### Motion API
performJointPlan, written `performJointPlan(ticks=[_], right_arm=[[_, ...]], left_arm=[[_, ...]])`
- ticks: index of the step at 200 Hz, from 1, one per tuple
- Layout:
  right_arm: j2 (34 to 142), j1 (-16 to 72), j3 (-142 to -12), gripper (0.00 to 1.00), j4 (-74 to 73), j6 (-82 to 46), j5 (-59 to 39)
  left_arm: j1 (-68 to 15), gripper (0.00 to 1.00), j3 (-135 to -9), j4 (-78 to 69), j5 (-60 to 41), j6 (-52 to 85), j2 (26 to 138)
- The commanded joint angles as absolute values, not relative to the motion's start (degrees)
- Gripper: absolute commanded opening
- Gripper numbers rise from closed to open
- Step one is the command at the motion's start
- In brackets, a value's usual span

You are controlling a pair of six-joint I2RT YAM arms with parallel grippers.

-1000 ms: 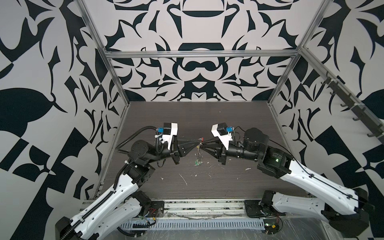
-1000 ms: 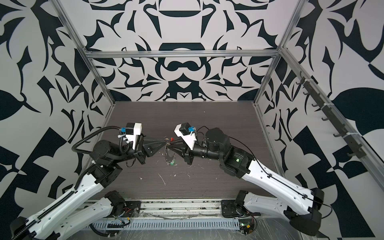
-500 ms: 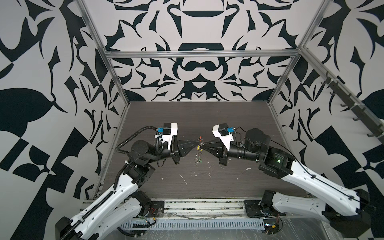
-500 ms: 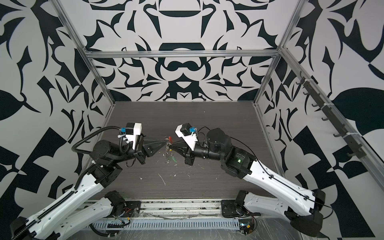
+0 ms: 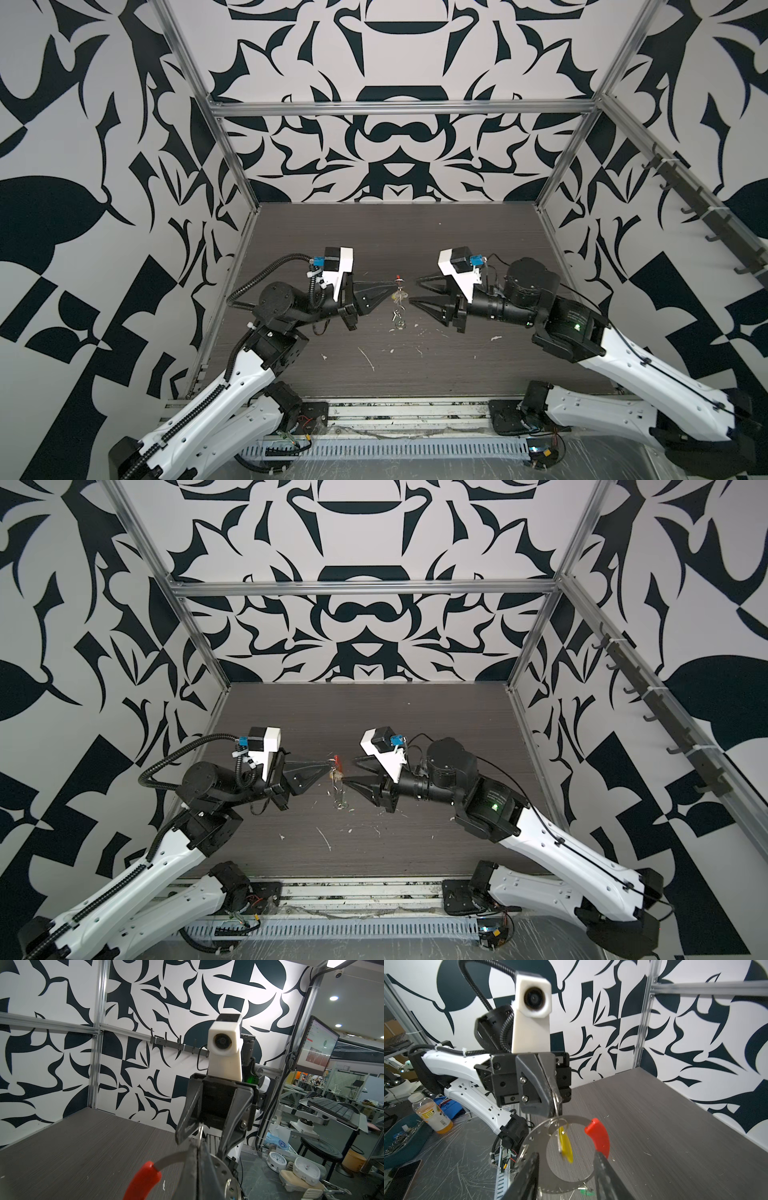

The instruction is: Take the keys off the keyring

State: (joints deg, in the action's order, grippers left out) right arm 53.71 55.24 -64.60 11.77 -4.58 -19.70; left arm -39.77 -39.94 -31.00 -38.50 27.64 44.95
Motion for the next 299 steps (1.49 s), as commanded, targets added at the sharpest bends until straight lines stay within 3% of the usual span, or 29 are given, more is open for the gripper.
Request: performJointPlan(ticks=[1, 57, 152, 182, 200, 213, 299], right_arm=[[53.04, 55.46, -66.98, 0.45, 6.02, -5.53, -19.82], [56.83, 55.42, -69.76, 0.4, 5.18, -6.11, -25.45], [57.83, 55.39, -70.22, 0.0, 5.96, -6.51, -26.59], [57.74, 55.28, -71.32, 0.0, 8.82, -5.74, -25.97], [57.98, 54.86, -73.42, 0.0, 13.57, -3.83, -25.67], [58.8, 54.08, -75.98, 0.0, 18.45, -2.17, -25.75], [66.98, 47.46, -87.17, 0.0, 38.28, 5.28, -39.37]], left_arm=[[-39.9, 0.0, -40.73, -32.0, -39.63, 27.86, 44.12], [-39.9, 0.0, -40.81, -32.0, -40.61, 28.12, 44.21], [-39.9, 0.0, -40.79, -31.95, -40.61, 28.35, 44.49], [-39.9, 0.0, -41.33, -30.35, -40.05, 28.57, 44.32], [-39.9, 0.28, -41.44, -27.67, -38.91, 27.68, 43.24], [-39.9, 0.37, -41.92, -24.16, -37.98, 26.44, 42.47], [-39.9, 0.39, -46.92, -12.38, -38.94, 21.92, 44.41]])
